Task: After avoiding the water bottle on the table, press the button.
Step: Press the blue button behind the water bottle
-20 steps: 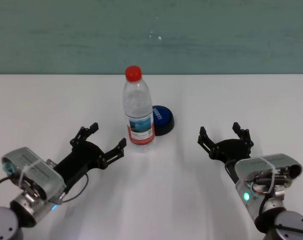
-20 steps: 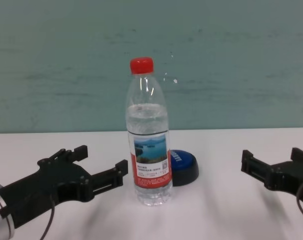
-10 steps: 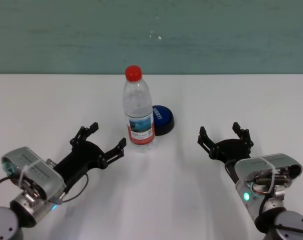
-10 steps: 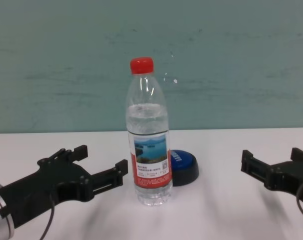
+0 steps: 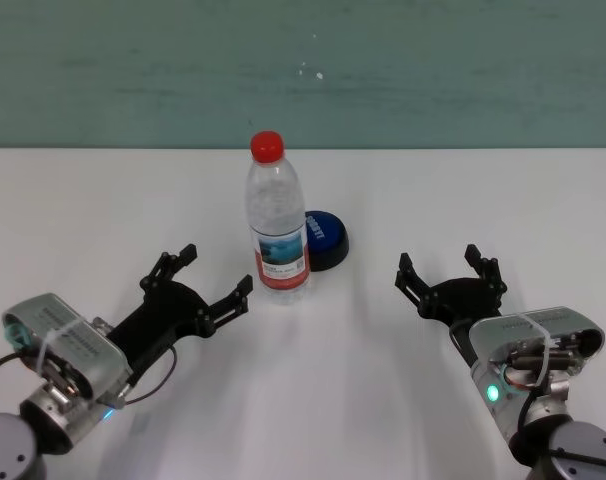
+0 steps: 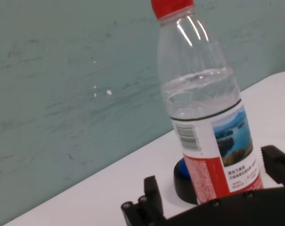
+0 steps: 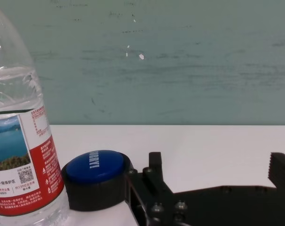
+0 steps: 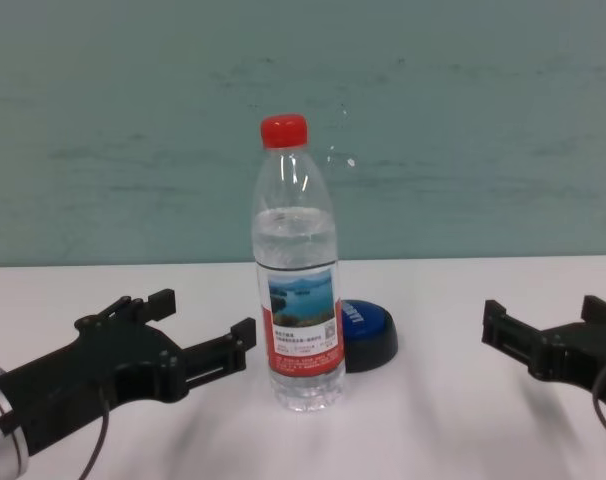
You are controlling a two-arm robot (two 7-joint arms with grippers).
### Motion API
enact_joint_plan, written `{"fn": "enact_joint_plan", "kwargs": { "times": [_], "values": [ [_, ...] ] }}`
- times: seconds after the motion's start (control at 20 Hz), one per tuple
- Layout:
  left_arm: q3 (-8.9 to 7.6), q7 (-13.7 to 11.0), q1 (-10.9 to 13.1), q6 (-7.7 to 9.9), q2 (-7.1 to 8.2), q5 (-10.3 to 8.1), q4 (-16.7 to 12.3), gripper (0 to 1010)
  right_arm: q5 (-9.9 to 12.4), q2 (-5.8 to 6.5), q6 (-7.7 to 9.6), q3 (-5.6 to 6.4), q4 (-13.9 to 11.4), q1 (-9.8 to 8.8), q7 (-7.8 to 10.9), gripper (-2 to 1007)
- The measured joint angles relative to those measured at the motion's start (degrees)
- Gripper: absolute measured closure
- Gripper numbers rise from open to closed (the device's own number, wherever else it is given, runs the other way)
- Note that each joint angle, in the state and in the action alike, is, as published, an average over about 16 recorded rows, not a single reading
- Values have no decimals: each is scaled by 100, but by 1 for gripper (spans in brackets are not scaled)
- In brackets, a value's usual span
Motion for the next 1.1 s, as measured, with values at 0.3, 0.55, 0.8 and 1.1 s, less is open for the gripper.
{"fn": "enact_joint_plan", "kwargs": {
  "times": [0.3,0.55,0.8,1.1],
  "values": [
    [5,58,168,32,87,100,-233,10,0,0,0,0,0,0,0,1],
    [-50,151,442,78,201,211,-567,10,0,0,0,0,0,0,0,1],
    [-198,240,834,118,331,271,-976,10,0,0,0,0,0,0,0,1],
    [-457,284,1354,138,493,278,-1468,10,0,0,0,0,0,0,0,1]
  ]
}}
